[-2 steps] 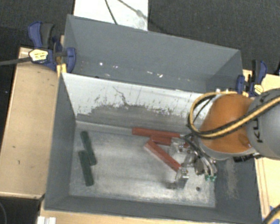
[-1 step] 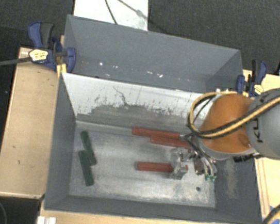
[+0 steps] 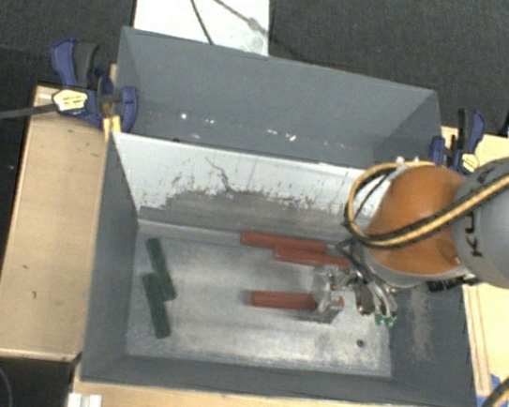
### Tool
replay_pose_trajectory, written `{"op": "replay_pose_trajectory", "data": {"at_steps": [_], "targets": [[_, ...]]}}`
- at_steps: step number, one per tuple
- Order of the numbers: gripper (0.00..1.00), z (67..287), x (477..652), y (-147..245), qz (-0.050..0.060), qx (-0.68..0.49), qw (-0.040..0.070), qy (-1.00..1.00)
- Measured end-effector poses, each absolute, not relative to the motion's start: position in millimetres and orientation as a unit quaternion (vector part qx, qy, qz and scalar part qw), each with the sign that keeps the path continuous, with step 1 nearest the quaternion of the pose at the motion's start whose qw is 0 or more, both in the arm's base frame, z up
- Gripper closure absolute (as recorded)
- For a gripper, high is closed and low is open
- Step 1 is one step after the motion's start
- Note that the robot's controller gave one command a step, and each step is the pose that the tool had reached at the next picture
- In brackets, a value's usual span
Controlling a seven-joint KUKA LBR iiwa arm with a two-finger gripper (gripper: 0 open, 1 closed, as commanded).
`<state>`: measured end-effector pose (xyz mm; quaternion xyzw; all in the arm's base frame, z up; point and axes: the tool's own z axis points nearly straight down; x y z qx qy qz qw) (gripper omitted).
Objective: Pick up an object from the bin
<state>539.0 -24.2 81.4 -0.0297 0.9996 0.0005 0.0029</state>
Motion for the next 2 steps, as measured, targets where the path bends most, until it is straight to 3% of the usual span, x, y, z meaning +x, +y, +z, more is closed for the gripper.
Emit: {"op": "replay_pose_trajectory", "data": {"at_steps": [2], "targets": [[1.00,94.5,541.5,-24.2,0.000,-0.029,0.004,1.000]]}}
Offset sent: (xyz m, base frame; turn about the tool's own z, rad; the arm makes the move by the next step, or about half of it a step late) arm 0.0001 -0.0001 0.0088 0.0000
